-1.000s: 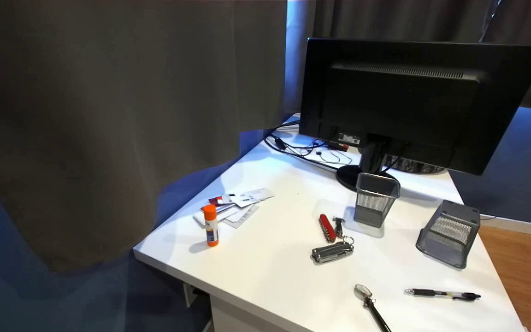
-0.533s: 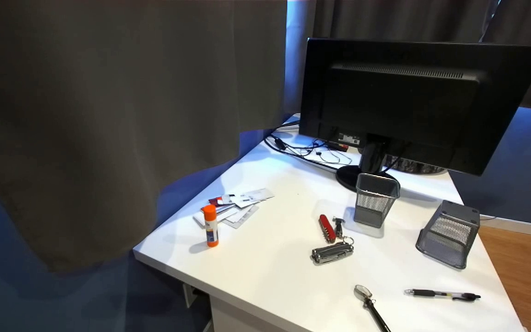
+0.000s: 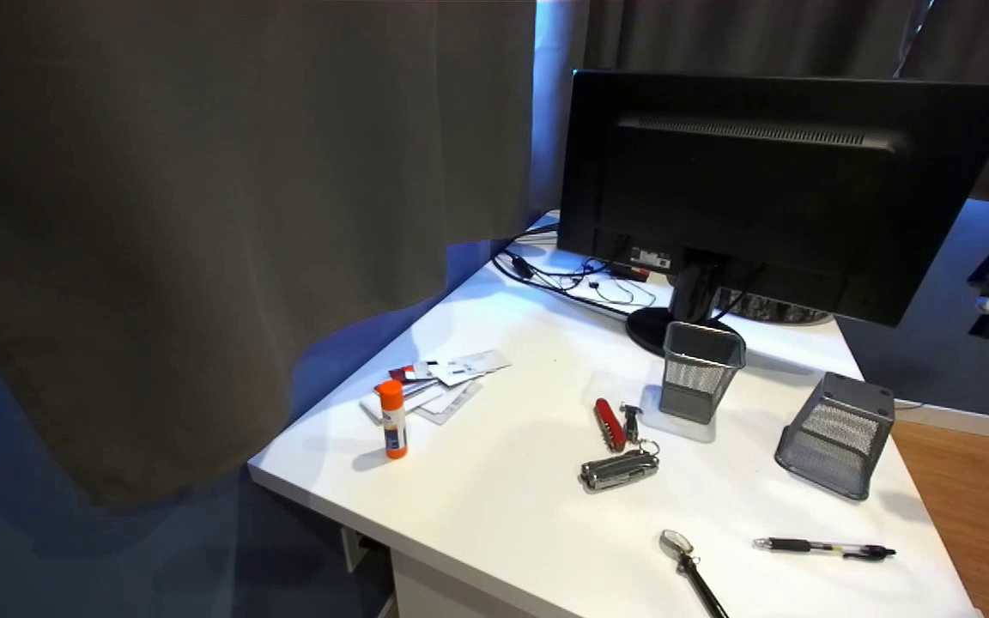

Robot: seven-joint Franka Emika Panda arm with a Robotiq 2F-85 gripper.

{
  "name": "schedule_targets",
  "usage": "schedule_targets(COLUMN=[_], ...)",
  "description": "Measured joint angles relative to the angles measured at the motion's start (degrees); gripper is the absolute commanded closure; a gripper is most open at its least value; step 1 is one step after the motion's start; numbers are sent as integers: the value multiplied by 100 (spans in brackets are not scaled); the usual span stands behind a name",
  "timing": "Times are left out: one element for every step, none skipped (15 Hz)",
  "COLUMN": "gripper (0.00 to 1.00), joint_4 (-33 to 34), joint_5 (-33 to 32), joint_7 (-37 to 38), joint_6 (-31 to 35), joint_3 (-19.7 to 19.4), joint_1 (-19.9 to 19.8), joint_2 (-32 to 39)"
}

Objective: Turn the upside down gray pen holder the right way up and put it in the gray pen holder on the left, pick up the black pen and put it in the stacked gray pen holder

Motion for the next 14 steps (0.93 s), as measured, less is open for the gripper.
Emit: schedule_targets(gripper=[0, 0, 0, 0, 0, 0, 0, 0, 0, 0, 0, 0, 0, 0], joint_4=[156, 309, 466, 636, 810, 980, 1150, 1306, 1452, 1595, 1724, 1846, 1959, 2071], joint_5=[-7, -23, -60, -77, -93, -117, -139, -143, -143, -160, -182, -195, -202, -204], joint_7=[197, 385, 565, 715, 828, 923, 996, 1041, 1073, 1101, 1116, 1119, 1119, 1119], joint_6=[129, 232, 310, 332, 333, 332, 332, 328, 321, 309, 281, 248, 207, 144], joint_3=[25, 39, 41, 41, 40, 39, 38, 37, 36, 32, 27, 23, 20, 15], joint_1=[61, 118, 167, 205, 235, 258, 272, 278, 279, 280, 281, 281, 282, 282], joint_2=[220, 429, 630, 829, 1018, 1196, 1366, 1519, 1654, 1784, 1899, 2012, 2112, 2211])
